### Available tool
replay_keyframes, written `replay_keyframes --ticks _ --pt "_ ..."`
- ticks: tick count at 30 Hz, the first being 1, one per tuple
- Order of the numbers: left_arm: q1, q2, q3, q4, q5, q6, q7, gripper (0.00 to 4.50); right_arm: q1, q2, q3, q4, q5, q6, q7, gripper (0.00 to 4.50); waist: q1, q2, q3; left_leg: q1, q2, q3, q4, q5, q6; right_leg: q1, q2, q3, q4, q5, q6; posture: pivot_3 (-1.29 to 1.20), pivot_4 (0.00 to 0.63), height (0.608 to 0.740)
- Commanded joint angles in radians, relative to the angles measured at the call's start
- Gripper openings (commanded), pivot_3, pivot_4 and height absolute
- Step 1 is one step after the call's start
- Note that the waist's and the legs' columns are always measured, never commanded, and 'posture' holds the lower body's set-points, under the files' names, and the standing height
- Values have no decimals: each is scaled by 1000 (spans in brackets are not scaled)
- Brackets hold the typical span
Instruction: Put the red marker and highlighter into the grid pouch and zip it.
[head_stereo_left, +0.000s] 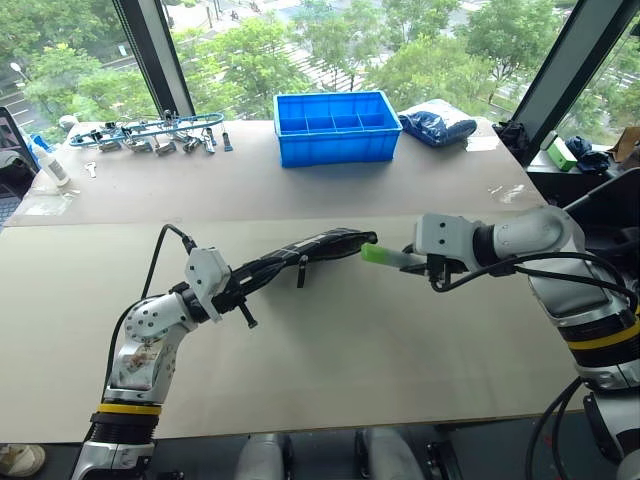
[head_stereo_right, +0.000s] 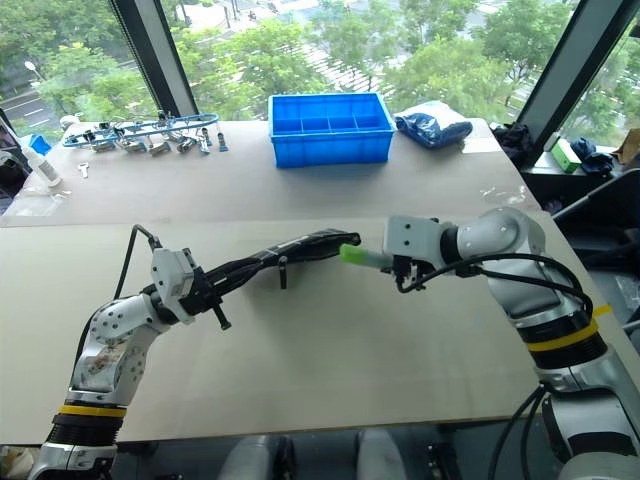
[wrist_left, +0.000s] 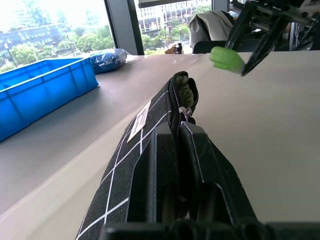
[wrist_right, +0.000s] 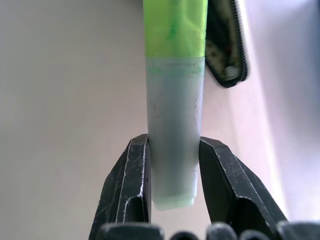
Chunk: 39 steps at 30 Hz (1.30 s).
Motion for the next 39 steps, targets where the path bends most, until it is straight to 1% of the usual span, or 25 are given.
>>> replay_keyframes --ticks 1,4,11,22,28,33,36,39 --pt "-15 4 3 -12 -9 1 -6 0 -50 -35 17 -58 -136 -33 -49 1016 4 0 0 -1 0 0 0 0 0 -1 0 0 0 0 0 0 150 740" --pt "-16 3 4 -11 -10 1 -8 0 -52 -40 38 -108 -178 -56 -34 1016 7 0 0 -4 0 0 1 1 -1 -2 0 -1 -1 0 1 0 150 740" --pt "-19 1 2 -8 -10 1 -11 0 -45 -13 55 -160 -227 -59 -18 1016 6 0 0 -4 0 0 1 1 -1 -2 0 -1 -1 0 1 0 150 740" --pt "-34 -6 0 6 -9 -3 -17 0 -53 92 122 -41 -340 -108 -71 1016 5 0 0 -4 0 0 1 1 -2 -1 1 -1 -1 0 1 0 150 740" --pt "-41 -10 -2 16 -8 -7 -23 0 -89 177 163 40 -404 -133 -115 1016 0 0 0 -4 0 0 1 2 -3 -1 1 -1 -1 0 1 0 150 740" --pt "-54 -11 -6 28 -6 -10 -30 0 -135 264 186 86 -423 -145 -134 1016 -1 0 0 -4 0 0 1 2 -4 -1 2 -1 -1 0 1 0 150 740" --pt "-71 -13 -10 39 -4 -12 -35 0 -148 350 189 101 -389 -161 -160 1016 -1 0 0 -4 0 0 1 3 -4 -1 2 -2 -1 0 1 0 150 740" --pt "-76 -14 -11 46 -4 -14 -37 0 -133 397 167 103 -327 -203 -168 1016 -1 0 0 -4 0 0 1 3 -5 -1 2 -2 -1 0 1 0 150 740"
